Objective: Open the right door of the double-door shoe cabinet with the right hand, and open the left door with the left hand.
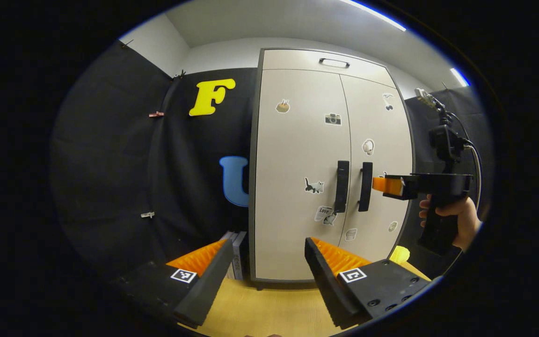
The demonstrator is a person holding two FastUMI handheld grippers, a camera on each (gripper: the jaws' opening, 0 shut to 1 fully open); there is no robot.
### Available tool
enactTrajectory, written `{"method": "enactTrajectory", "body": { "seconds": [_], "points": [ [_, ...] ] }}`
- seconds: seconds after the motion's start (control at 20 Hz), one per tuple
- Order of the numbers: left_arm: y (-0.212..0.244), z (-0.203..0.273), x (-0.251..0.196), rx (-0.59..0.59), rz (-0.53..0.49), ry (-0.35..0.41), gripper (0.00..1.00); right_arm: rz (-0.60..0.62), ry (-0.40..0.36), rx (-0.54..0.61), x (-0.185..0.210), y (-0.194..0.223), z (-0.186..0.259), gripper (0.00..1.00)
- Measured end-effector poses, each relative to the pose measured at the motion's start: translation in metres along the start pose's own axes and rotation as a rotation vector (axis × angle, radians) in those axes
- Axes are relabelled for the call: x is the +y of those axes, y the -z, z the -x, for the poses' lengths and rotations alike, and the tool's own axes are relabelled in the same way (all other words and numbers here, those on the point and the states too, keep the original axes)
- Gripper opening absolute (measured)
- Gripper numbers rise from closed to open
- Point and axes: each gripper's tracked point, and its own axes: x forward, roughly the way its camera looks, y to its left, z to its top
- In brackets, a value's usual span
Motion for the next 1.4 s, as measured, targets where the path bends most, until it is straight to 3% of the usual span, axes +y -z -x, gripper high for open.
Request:
{"method": "enactTrajectory", "body": {
  "seconds": [0.35, 0.7, 0.85, 0.9, 1.0, 1.05, 1.2, 1.35, 1.4],
  "points": [
    [0.021, -0.002, 0.006, 0.074, -0.029, -0.045, 0.95, 0.014, 0.017, 0.026, -0.001, 0.020, -0.052, 0.98],
    [0.031, 0.006, 0.008, 0.098, 0.009, -0.072, 0.95, -0.029, 0.037, 0.048, 0.000, 0.027, -0.065, 0.96],
    [0.027, 0.009, 0.008, 0.083, 0.030, -0.078, 0.95, -0.032, 0.031, 0.058, 0.003, 0.030, -0.066, 0.79],
    [0.027, 0.010, 0.008, 0.079, 0.037, -0.079, 0.95, -0.042, 0.013, 0.063, 0.007, 0.030, -0.064, 0.76],
    [0.027, 0.013, 0.007, 0.076, 0.052, -0.072, 0.95, -0.069, -0.031, 0.091, 0.017, 0.035, -0.061, 0.60],
    [0.027, 0.015, 0.007, 0.072, 0.059, -0.069, 0.95, -0.068, -0.023, 0.070, 0.016, 0.032, -0.065, 0.40],
    [0.029, 0.024, 0.008, 0.073, 0.066, -0.067, 0.95, -0.034, -0.021, 0.076, 0.017, 0.034, -0.063, 0.35],
    [0.033, 0.032, 0.012, 0.082, 0.074, -0.070, 0.95, -0.056, -0.038, 0.091, 0.018, 0.034, -0.064, 0.18],
    [0.034, 0.035, 0.012, 0.086, 0.076, -0.069, 0.95, -0.058, -0.046, 0.105, 0.017, 0.035, -0.063, 0.17]
  ]
}}
